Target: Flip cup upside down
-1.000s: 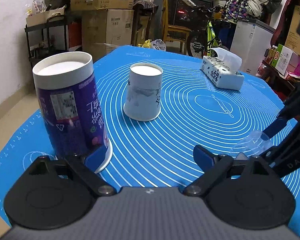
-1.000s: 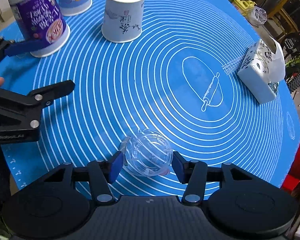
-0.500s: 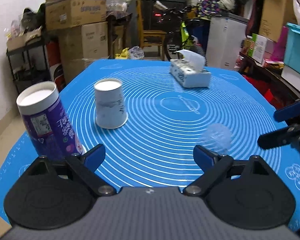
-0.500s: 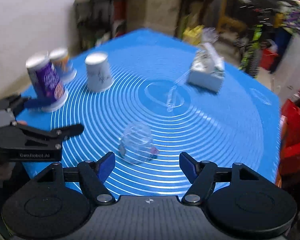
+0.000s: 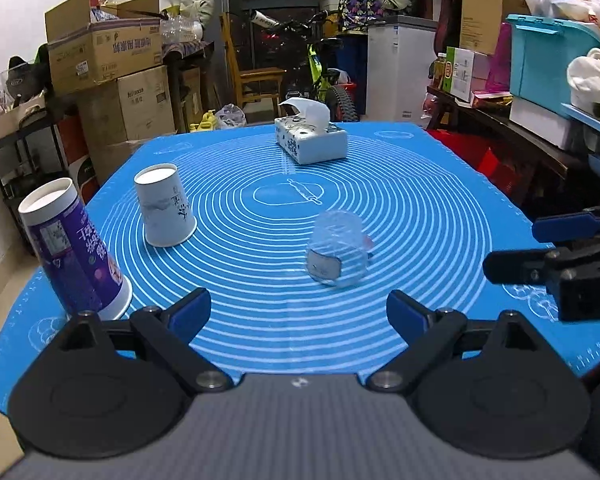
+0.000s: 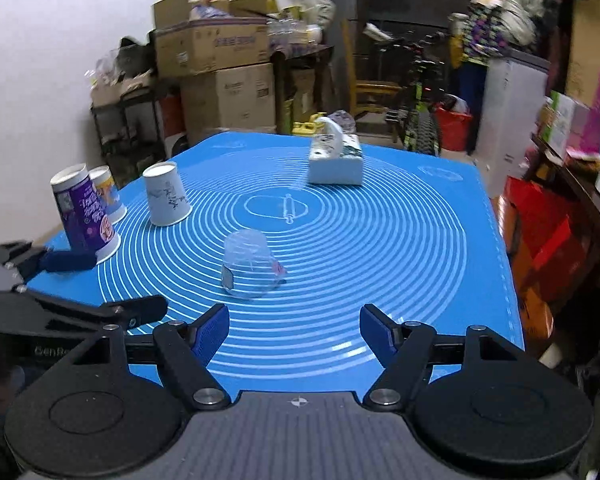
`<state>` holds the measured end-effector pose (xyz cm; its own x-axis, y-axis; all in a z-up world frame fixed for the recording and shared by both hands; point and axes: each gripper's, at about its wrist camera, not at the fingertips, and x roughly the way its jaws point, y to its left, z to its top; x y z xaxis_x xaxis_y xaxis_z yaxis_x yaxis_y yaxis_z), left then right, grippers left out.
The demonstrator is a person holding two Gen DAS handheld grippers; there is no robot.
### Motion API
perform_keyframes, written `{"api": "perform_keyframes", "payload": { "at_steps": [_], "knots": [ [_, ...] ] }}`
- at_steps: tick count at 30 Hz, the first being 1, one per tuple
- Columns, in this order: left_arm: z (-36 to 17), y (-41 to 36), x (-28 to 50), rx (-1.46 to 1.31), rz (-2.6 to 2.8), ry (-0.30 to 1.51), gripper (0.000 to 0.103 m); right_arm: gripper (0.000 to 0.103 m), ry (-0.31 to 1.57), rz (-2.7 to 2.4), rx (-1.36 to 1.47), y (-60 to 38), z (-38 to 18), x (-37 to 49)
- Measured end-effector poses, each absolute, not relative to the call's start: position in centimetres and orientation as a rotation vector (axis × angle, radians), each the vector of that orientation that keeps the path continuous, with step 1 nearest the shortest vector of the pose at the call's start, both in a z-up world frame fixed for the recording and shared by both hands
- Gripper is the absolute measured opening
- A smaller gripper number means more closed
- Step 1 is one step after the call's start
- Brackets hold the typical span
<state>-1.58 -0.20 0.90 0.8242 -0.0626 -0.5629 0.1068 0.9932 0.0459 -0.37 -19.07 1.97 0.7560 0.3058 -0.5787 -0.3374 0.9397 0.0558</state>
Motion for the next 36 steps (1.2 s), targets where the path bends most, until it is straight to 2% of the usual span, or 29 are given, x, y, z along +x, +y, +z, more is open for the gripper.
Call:
{"api": "perform_keyframes", "payload": {
  "at_steps": [11,36],
  "knots": [
    [0.8,-0.8,-3.4,0.091,-0.111,0.609,0.094,0.078,0.585,0.321,0.005,-20.5,1.8,-3.5],
    [0.1,-1.1,-3.6,0.101,-0.109,0.644,0.094,0.082,0.636,0.329,0.018,-20.3,0.7,-4.0]
  ]
}}
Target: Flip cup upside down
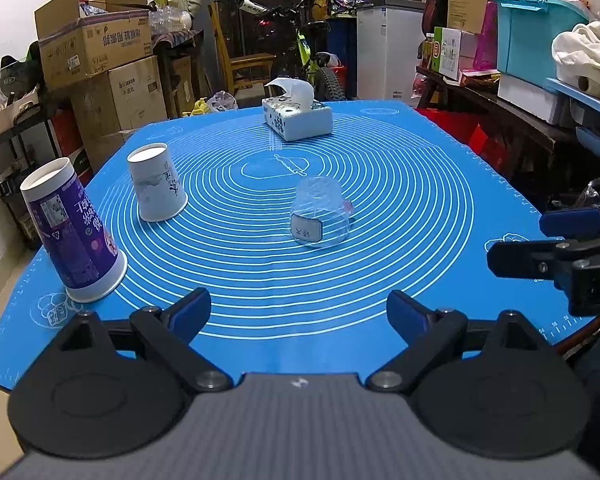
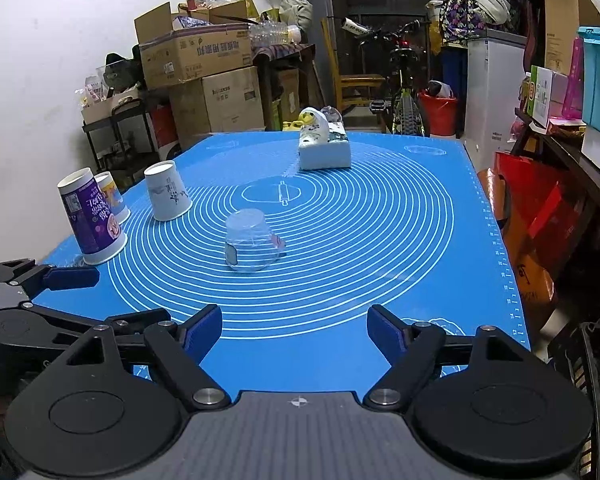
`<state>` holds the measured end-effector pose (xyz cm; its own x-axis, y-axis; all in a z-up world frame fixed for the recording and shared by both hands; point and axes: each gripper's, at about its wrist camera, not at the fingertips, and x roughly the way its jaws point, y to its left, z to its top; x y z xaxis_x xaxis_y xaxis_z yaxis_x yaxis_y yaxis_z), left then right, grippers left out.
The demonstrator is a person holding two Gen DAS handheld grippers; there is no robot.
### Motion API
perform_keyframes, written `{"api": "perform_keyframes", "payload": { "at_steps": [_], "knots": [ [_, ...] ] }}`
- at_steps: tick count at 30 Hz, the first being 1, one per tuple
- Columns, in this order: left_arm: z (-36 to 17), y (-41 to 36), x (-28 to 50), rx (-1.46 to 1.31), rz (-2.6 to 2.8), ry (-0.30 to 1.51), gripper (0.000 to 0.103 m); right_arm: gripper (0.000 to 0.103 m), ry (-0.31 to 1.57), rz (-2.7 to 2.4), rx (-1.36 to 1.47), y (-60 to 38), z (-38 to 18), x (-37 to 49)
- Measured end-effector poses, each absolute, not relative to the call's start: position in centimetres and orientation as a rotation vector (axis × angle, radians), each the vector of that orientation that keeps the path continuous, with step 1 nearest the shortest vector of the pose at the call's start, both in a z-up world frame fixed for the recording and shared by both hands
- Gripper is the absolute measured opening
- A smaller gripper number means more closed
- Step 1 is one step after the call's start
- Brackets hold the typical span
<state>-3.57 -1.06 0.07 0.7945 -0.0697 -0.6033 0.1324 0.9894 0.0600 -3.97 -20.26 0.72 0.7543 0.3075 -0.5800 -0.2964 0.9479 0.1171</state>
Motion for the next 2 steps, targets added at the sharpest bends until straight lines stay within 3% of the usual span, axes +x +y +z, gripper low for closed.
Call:
{"api": "perform_keyframes", "payload": {
  "at_steps": [2],
  "knots": [
    [0.14,-1.03,-3.53,0.103,-0.106,0.642,0.095,0.083,0.64,0.329,0.021,-20.24,0.59,-4.01]
  ]
}}
